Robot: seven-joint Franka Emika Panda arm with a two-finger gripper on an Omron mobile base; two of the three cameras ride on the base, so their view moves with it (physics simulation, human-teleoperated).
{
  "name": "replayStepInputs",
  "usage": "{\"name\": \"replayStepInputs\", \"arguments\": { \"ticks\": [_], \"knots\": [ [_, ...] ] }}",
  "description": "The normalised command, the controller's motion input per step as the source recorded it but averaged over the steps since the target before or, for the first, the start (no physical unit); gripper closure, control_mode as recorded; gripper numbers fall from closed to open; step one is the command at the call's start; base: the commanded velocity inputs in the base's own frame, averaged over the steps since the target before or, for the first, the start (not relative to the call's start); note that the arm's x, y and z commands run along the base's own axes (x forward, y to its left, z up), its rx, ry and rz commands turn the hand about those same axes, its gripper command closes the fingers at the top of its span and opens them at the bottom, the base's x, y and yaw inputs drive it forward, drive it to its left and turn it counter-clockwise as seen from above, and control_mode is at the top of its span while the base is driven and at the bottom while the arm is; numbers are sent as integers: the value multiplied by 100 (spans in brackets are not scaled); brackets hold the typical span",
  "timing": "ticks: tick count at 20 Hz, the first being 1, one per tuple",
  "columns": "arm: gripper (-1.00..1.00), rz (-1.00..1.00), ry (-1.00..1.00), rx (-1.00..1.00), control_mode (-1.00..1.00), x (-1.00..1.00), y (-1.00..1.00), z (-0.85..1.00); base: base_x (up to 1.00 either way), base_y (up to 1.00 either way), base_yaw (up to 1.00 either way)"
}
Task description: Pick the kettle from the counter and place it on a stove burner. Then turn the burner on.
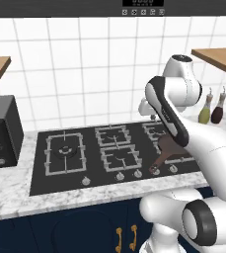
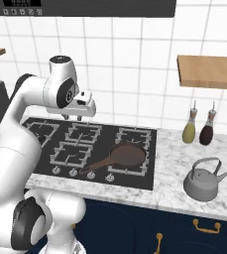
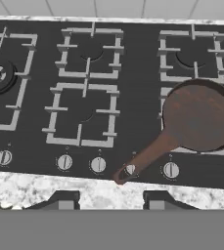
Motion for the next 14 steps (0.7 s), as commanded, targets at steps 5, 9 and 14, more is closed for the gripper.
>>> {"name": "replayStepInputs", "arguments": {
  "ticks": [5, 9, 14],
  "knots": [
    [-100, 0, 2, 0, -100, -1, 8, -5, 0, 0, 0],
    [-100, -22, -6, 0, -100, 0, 3, -7, 0, 0, 0],
    [-100, -37, -1, 6, -100, 0, -49, 0, 0, 0, 0]
  ]
}}
